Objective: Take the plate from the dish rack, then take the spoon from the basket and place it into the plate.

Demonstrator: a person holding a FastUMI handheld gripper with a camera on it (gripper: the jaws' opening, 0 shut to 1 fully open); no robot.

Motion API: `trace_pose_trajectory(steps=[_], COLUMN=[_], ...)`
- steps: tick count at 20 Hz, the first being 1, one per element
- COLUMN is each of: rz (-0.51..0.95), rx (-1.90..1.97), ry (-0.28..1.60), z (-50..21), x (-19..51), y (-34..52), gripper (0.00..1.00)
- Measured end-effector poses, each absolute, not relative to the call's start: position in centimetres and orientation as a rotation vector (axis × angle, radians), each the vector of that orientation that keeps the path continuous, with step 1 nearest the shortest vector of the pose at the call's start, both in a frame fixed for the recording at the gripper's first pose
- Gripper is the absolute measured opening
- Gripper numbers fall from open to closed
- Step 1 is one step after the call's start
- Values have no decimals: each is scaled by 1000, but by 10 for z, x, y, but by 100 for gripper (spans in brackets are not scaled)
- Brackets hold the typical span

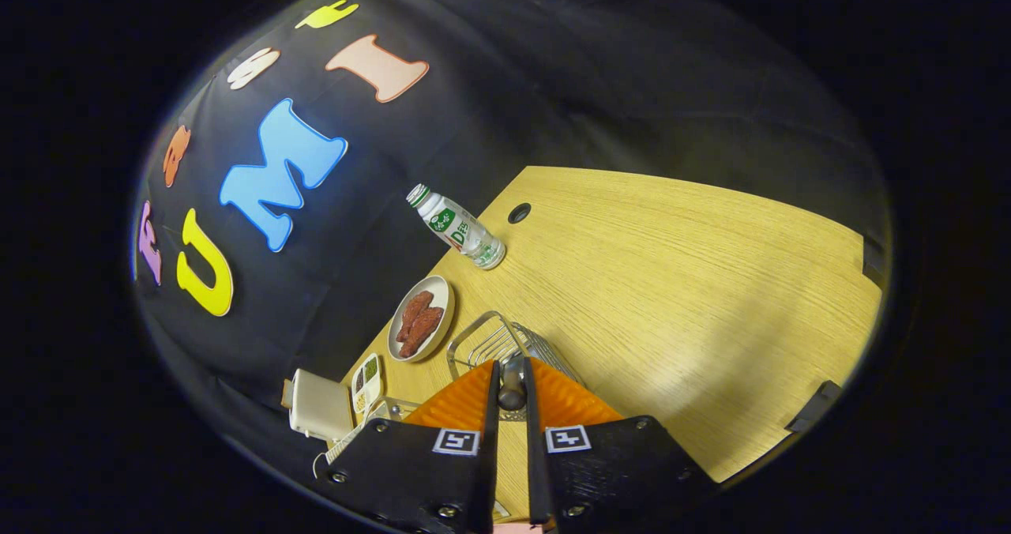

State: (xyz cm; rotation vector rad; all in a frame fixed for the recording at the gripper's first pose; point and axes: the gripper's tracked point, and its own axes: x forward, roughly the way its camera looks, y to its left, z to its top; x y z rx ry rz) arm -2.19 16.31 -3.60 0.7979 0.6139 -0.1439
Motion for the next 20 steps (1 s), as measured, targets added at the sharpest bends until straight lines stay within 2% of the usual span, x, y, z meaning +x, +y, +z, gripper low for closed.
trace_pose_trajectory(steps=[20], rz=[-38], rx=[580], ry=[522], z=[69], x=[10], y=[140], gripper=[17])
